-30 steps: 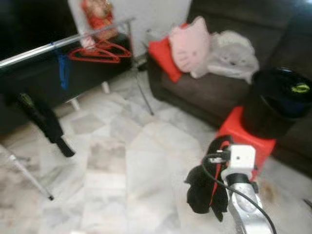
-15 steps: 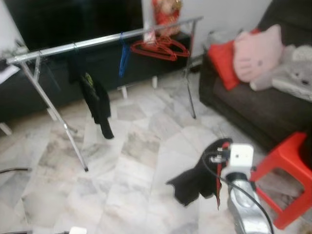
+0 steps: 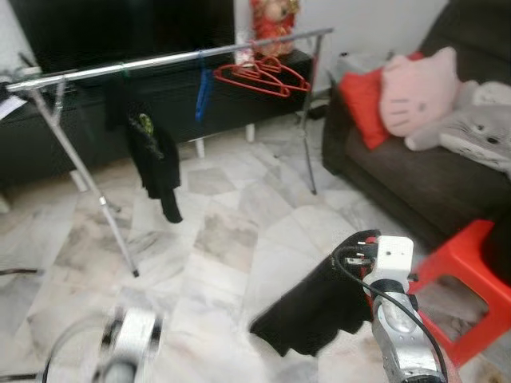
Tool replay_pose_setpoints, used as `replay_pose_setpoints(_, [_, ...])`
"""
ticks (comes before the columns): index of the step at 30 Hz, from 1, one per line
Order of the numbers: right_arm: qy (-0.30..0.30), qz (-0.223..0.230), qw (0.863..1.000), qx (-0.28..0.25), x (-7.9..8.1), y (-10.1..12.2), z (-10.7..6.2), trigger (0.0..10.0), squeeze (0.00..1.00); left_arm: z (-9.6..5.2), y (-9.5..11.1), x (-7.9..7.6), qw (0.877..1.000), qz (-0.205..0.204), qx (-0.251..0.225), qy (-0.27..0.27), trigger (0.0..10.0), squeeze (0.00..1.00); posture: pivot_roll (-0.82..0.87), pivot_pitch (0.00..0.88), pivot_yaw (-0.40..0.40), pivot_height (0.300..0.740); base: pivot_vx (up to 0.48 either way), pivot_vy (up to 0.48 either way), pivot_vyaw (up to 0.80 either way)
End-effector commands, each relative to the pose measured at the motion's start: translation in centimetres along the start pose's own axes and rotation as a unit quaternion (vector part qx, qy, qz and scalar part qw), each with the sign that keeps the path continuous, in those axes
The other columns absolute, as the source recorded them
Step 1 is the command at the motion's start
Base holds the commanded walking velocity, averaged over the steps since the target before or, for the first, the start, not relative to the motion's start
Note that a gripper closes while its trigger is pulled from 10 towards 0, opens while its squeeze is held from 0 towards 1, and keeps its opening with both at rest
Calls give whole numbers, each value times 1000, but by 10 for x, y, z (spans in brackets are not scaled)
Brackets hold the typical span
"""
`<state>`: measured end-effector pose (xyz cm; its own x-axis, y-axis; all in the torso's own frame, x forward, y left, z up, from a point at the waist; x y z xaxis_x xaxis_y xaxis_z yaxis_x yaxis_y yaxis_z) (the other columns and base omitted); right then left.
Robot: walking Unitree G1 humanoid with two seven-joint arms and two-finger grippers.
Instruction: Hang hanger
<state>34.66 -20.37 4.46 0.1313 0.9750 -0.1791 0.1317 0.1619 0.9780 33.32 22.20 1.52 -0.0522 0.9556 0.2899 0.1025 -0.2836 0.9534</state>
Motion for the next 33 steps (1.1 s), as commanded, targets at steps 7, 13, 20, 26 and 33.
replay_pose_setpoints(7, [-27,6,1000,-4,-18,-6,1,10000,0,10,31,-2,997,-66,-41,-5,10000,0,-77,0,-16,740,0,0,0])
replay_pose_setpoints(13, [-25,8,999,40,-23,-34,-7,10000,0,-10,44,1,994,-69,-82,-2,10000,0,-44,0,-45,740,0,0,0])
replay_pose_setpoints(20, [-25,17,995,95,-23,-64,-15,10000,0,-10,61,11,992,-81,-96,16,10000,0,-46,0,-70,740,0,0,0])
replay_pose_setpoints(26, [-26,17,998,54,-24,-41,-1,10000,0,1,80,11,990,-88,-108,12,10000,0,-64,0,-46,740,213,0,0])
replay_pose_setpoints(33, [-27,22,999,36,-21,-33,2,10000,0,2,84,5,991,-87,-100,-6,10000,0,-60,0,-28,740,278,0,0])
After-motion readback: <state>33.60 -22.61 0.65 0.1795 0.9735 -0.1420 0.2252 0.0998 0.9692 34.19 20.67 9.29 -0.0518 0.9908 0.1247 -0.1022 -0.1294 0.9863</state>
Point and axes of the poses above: a point about 5 cm out from each wrist's last joint towards the gripper, its own z axis pointing out of the wrist towards the gripper, its own y axis along the axis of the wrist's last joint, x = y × z, the point moved 6 cm from there along z, pointing out of the wrist towards the gripper, and after that the axes turned 5 degrees about -z, right-handed, at the moved point
